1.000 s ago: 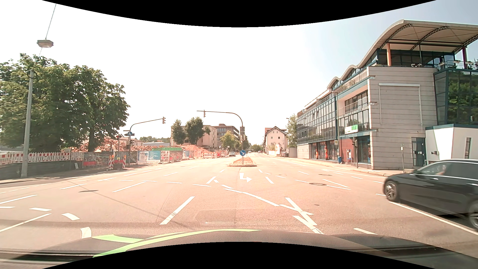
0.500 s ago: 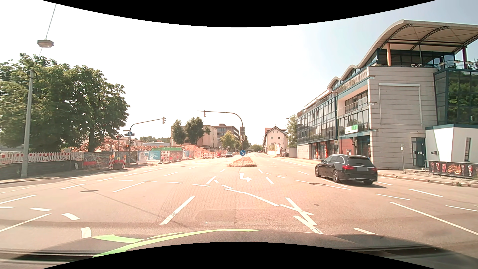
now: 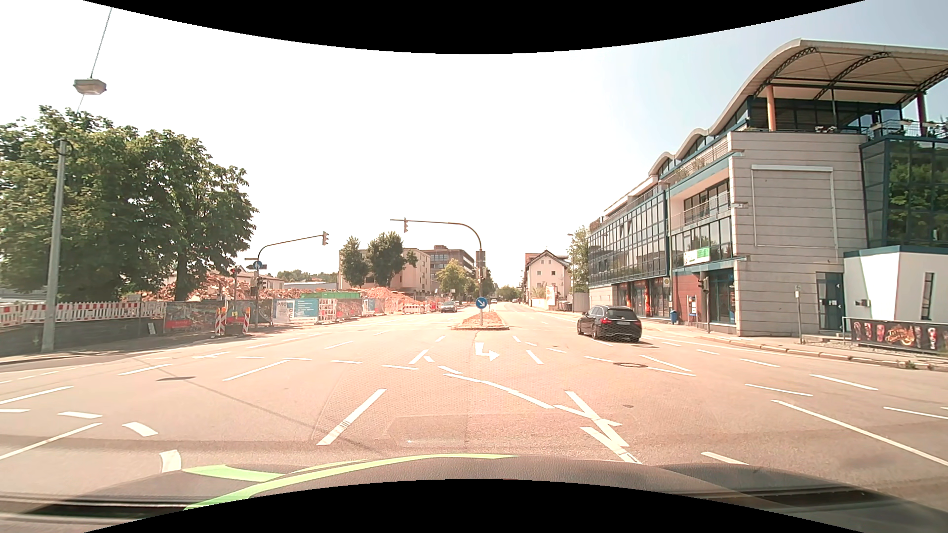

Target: Follow the waypoints while adhering to traffic rules and regulations

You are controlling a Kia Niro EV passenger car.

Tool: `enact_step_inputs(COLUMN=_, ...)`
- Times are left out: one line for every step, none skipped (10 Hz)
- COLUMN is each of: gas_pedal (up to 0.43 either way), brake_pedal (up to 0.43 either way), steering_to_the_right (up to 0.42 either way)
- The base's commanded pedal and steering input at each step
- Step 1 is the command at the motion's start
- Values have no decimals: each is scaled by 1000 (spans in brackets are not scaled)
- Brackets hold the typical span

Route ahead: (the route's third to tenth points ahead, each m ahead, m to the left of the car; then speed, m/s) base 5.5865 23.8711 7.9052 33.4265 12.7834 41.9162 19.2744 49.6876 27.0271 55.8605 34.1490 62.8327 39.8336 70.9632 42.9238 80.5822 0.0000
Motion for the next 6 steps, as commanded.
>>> enact_step_inputs(gas_pedal=0, brake_pedal=232, steering_to_the_right=-95)
enact_step_inputs(gas_pedal=0, brake_pedal=232, steering_to_the_right=-96)
enact_step_inputs(gas_pedal=0, brake_pedal=232, steering_to_the_right=-96)
enact_step_inputs(gas_pedal=0, brake_pedal=232, steering_to_the_right=-97)
enact_step_inputs(gas_pedal=0, brake_pedal=232, steering_to_the_right=-97)
enact_step_inputs(gas_pedal=0, brake_pedal=232, steering_to_the_right=-98)
